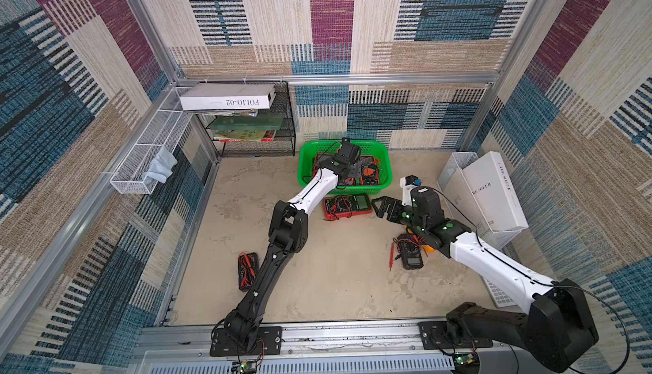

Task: Put the multimeter into the basket
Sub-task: Place the multimeter in the basket.

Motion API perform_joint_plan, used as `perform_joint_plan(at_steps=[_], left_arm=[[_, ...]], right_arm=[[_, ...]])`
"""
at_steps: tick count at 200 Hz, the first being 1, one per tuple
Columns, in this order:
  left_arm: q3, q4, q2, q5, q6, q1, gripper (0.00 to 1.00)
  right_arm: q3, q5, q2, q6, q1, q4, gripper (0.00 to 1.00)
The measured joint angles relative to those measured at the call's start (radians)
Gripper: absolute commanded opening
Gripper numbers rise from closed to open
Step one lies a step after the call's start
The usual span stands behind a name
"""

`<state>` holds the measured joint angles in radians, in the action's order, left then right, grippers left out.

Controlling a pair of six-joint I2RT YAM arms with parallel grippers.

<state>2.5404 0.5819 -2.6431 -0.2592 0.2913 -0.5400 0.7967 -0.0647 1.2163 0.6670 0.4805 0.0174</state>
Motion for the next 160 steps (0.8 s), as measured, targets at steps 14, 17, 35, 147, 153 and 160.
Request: perform_joint_plan(at_steps=[14,17,35,147,153,160], left_arm=[[0.0,0.009,0.002,0.003,0.005,0.0,1.0],[0.0,0.01,0.003,0.003,0.005,0.0,1.0],[-0.002,0.034,0.016,0.006,0.017,0.002,1.0],[-0.112,0.101,0.271,0.068,0.031,0.005,1.0],[-0.131,0.104,0.293,0.075,0.032,0.006,1.0],[-0.166,0.098,0.323,0.076,0.032,0.006,1.0]], right_arm=[[0.0,0.0,-0.009,-0.001,0.0,0.006,1.0],[0.0,0.0,-0.011,-0.001,0.0,0.008,1.0],[0.0,0.001,-0.024,-0.001,0.005,0.02,1.0],[0.0,0.045,-0.084,0.002,0.047,0.053,1.0],[-0.002,0.046,-0.084,0.002,0.049,0.053,1.0],[-0.004,0.049,-0.084,0.002,0.051,0.053,1.0]])
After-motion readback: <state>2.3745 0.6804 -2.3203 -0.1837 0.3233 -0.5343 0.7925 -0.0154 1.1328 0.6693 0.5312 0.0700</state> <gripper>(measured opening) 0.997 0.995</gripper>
